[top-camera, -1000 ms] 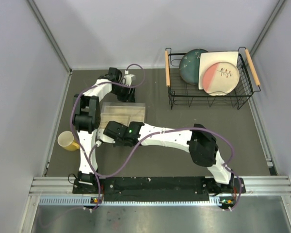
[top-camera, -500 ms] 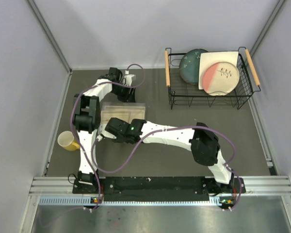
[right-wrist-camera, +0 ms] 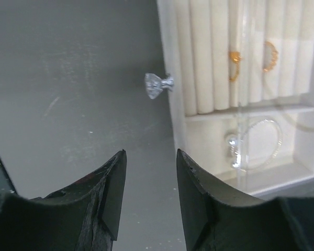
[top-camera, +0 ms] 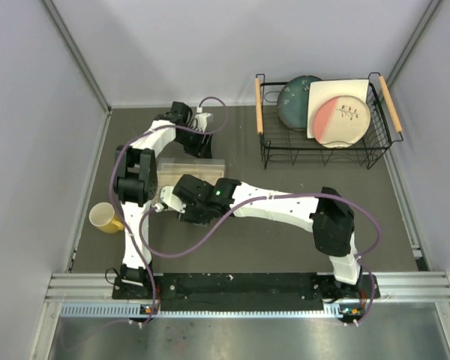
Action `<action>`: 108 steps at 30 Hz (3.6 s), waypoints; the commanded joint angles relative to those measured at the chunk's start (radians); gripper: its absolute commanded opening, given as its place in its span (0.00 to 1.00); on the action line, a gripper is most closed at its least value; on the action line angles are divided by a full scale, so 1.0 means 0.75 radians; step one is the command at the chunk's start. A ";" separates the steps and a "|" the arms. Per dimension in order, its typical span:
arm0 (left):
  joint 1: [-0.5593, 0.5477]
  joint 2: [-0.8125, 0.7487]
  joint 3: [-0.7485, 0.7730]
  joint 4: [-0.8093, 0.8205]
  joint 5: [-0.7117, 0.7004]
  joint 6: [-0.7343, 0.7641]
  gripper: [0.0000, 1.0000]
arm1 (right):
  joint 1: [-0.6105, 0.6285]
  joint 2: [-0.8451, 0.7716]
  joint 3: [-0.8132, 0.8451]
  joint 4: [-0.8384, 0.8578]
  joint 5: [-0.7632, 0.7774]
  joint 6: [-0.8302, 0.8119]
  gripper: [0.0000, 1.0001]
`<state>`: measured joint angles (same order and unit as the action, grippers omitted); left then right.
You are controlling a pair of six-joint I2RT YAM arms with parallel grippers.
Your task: Organize the mixed jewelry
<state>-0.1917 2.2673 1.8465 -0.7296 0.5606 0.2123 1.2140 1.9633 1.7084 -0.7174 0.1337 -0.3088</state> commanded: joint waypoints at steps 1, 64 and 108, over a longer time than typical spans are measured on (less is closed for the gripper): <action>-0.002 -0.014 0.066 -0.017 0.015 0.011 0.58 | -0.005 -0.071 -0.014 0.030 -0.174 0.033 0.43; 0.004 -0.043 0.054 0.003 0.032 0.024 0.60 | -0.162 0.230 0.197 0.192 0.358 -0.020 0.45; 0.292 -1.352 -1.032 0.760 -0.171 -0.250 0.99 | -1.146 -1.041 -0.394 0.312 0.129 0.254 0.99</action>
<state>0.0292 1.4220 1.1545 -0.3428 0.4812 0.0280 0.4374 1.2644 1.4708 -0.5758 0.2310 -0.1562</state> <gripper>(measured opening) 0.987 0.987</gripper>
